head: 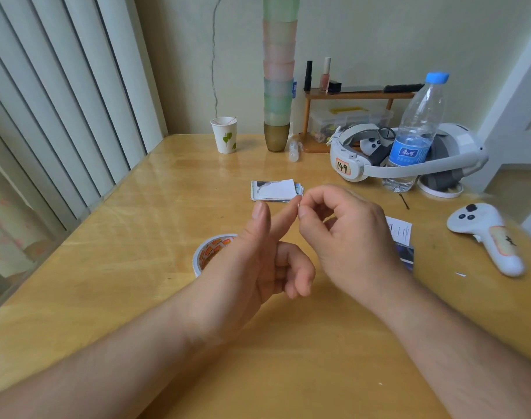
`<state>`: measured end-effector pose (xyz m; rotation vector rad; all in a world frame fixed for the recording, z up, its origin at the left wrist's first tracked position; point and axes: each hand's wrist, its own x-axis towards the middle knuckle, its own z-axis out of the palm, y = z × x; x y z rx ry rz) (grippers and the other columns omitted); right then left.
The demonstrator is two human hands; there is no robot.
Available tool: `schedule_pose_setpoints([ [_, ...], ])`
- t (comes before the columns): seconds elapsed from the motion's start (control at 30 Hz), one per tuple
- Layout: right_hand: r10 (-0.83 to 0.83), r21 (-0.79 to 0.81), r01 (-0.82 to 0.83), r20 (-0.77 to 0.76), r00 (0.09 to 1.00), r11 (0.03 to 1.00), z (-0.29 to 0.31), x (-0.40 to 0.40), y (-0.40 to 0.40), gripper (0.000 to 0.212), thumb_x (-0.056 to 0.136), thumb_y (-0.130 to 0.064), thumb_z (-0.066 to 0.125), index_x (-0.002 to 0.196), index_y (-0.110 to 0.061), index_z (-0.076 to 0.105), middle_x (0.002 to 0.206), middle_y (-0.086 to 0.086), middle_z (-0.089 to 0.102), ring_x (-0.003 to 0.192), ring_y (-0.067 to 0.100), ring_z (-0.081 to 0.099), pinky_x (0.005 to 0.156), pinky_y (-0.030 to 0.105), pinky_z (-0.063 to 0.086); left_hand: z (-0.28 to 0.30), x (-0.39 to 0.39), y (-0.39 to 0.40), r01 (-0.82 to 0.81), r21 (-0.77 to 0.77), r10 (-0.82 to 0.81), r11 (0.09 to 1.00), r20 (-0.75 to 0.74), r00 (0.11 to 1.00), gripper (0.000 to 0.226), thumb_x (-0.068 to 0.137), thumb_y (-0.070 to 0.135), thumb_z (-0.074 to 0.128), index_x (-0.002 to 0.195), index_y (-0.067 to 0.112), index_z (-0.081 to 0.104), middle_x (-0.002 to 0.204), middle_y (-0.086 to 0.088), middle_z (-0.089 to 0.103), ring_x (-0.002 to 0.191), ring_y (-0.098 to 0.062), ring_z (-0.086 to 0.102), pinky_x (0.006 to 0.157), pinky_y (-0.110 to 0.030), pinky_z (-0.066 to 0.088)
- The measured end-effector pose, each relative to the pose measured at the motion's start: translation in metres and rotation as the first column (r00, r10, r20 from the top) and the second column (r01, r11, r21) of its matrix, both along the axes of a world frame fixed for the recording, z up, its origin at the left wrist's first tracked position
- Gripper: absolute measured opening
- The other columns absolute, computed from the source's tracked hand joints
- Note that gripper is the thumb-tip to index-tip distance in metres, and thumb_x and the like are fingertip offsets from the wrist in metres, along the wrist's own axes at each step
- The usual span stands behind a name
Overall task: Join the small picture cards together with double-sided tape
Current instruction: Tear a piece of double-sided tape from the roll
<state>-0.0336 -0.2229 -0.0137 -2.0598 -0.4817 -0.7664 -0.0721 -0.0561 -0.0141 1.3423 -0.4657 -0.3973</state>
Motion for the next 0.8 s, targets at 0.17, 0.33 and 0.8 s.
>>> schedule_pose_setpoints([
  [0.17, 0.059, 0.038, -0.056, -0.1, 0.993, 0.998, 0.001, -0.001, 0.0, 0.012, 0.096, -0.015, 0.066, 0.086, -0.021, 0.066, 0.079, -0.015, 0.061, 0.063, 0.007, 0.053, 0.059, 0.014, 0.038, 0.002, 0.005, 0.003, -0.048, -0.186, 0.018, 0.981, -0.16, 0.987, 0.082, 0.091, 0.076, 0.03, 0.141, 0.022, 0.066, 0.067, -0.009, 0.059, 0.067, -0.02, 0.048, 0.077, -0.036, 0.046],
  [0.33, 0.1, 0.091, -0.087, -0.146, 0.984, 0.992, 0.001, -0.001, 0.0, 0.016, 0.095, -0.014, 0.066, 0.083, -0.024, 0.064, 0.076, -0.014, 0.062, 0.069, 0.007, 0.054, 0.06, 0.015, 0.041, 0.005, 0.006, 0.003, -0.1, -0.219, 0.052, 0.971, -0.217, 0.975, 0.082, 0.095, 0.075, 0.028, 0.134, 0.017, 0.071, 0.063, -0.007, 0.055, 0.063, -0.019, 0.045, 0.073, -0.034, 0.046],
  [0.8, 0.215, 0.301, -0.12, -0.31, 0.926, 0.946, 0.008, -0.004, -0.001, 0.012, 0.087, -0.033, 0.066, 0.084, -0.023, 0.072, 0.077, 0.014, 0.068, 0.08, 0.038, 0.065, 0.074, 0.057, 0.057, -0.004, 0.0, 0.004, -0.23, 0.144, 0.206, 0.963, 0.164, 0.965, 0.074, 0.092, 0.082, 0.02, 0.144, 0.046, 0.058, 0.074, -0.004, 0.066, 0.072, -0.015, 0.056, 0.081, -0.028, 0.043],
])
